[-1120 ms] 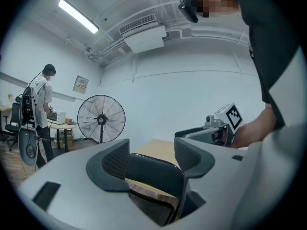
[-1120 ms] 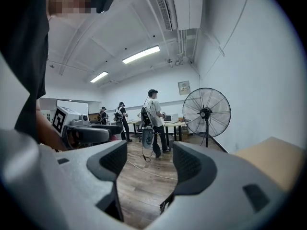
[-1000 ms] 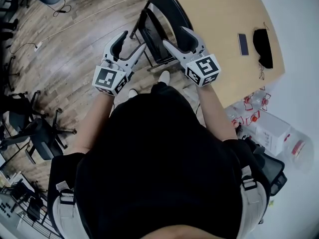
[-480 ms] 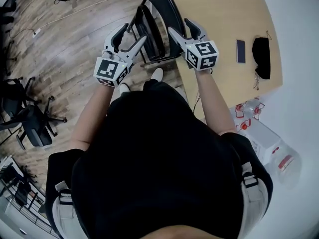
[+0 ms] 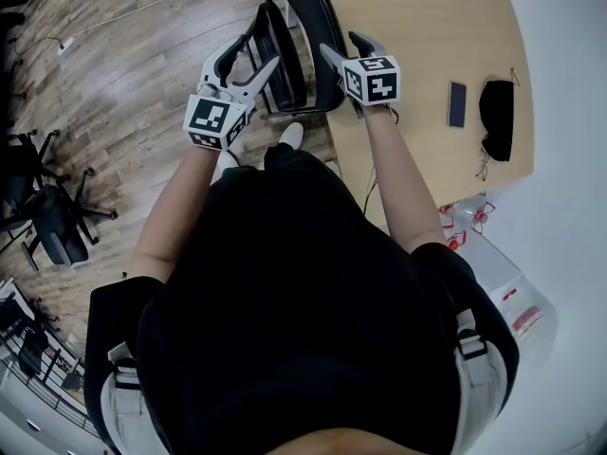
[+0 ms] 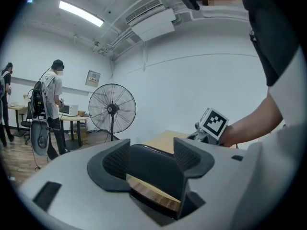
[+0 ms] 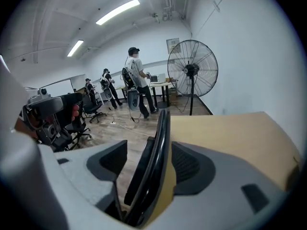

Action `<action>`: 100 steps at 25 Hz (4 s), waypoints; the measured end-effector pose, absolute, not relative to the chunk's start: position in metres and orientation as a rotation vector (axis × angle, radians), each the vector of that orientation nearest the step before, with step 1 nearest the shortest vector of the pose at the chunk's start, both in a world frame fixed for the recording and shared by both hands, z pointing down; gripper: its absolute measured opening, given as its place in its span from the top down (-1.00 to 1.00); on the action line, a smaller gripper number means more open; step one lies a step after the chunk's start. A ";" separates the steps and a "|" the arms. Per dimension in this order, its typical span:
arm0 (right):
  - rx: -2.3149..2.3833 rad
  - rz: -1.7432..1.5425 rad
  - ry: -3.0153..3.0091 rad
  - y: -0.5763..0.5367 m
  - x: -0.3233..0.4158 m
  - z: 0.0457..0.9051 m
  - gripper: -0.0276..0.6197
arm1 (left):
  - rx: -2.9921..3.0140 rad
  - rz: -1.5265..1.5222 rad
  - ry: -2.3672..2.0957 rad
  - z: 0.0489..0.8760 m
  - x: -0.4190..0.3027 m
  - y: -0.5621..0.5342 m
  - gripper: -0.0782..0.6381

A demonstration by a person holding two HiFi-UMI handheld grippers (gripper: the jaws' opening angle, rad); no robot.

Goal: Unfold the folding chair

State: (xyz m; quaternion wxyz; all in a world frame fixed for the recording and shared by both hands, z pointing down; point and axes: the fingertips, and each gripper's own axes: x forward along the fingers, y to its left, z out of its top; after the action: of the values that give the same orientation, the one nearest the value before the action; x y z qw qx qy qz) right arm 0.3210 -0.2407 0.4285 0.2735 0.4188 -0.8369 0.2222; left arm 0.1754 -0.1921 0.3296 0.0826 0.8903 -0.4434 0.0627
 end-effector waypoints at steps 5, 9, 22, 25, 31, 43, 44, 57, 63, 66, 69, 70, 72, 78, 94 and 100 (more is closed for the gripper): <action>1.073 0.685 -2.140 -0.247 0.325 0.462 0.03 | 2.619 0.217 -1.326 0.352 0.181 -0.207 0.02; 1.014 0.774 -2.059 -0.244 0.330 0.483 0.03 | 2.589 0.234 -1.323 0.368 0.183 -0.219 0.03; 0.828 0.950 -1.962 -0.246 0.315 0.509 0.55 | 2.516 0.238 -1.327 0.390 0.182 -0.235 0.03; 0.820 0.990 -1.936 -0.244 0.315 0.511 0.59 | 2.509 0.237 -1.330 0.392 0.181 -0.234 0.03; 0.815 1.032 -1.869 -0.243 0.316 0.514 0.63 | 2.503 0.242 -1.336 0.392 0.171 -0.228 0.03; 0.867 1.048 -1.808 -0.242 0.315 0.514 0.65 | 2.485 0.323 -1.360 0.398 0.133 -0.216 0.03; 0.867 1.046 -1.807 -0.240 0.313 0.513 0.65 | 2.475 0.326 -1.362 0.400 0.129 -0.214 0.03; 0.886 0.991 -1.806 -0.222 0.256 0.496 0.65 | 2.345 0.330 -1.348 0.427 0.070 -0.207 0.03; 0.895 0.967 -1.813 -0.210 0.224 0.489 0.65 | 2.317 0.342 -1.302 0.443 0.051 -0.201 0.03; 0.897 0.944 -1.817 -0.205 0.205 0.484 0.65 | 2.298 0.338 -1.281 0.451 0.045 -0.202 0.03; 0.892 0.926 -1.819 -0.198 0.186 0.481 0.65 | 2.265 0.334 -1.265 0.461 0.038 -0.205 0.03; 0.892 0.921 -1.820 -0.196 0.180 0.480 0.65 | 2.253 0.335 -1.262 0.465 0.036 -0.206 0.03; 0.895 0.908 -1.821 -0.193 0.171 0.478 0.65 | 2.231 0.339 -1.260 0.473 0.033 -0.210 0.03; 0.905 0.871 -1.818 -0.184 0.146 0.475 0.64 | 2.156 0.358 -1.265 0.505 0.023 -0.228 0.03; 0.940 0.821 -1.826 -0.175 0.113 0.472 0.64 | 1.705 0.432 -1.309 0.631 0.023 -0.269 -0.03; 0.928 0.802 -1.856 -0.174 0.106 0.471 0.64 | 1.625 0.520 -1.340 0.652 0.029 -0.272 -0.05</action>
State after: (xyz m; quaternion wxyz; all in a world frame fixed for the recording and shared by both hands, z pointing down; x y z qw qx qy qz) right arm 0.1061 -0.1735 0.4707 0.4426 0.3742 -0.7480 0.3233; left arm 0.0292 -0.2716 0.6516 0.4671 0.6622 -0.5462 0.2120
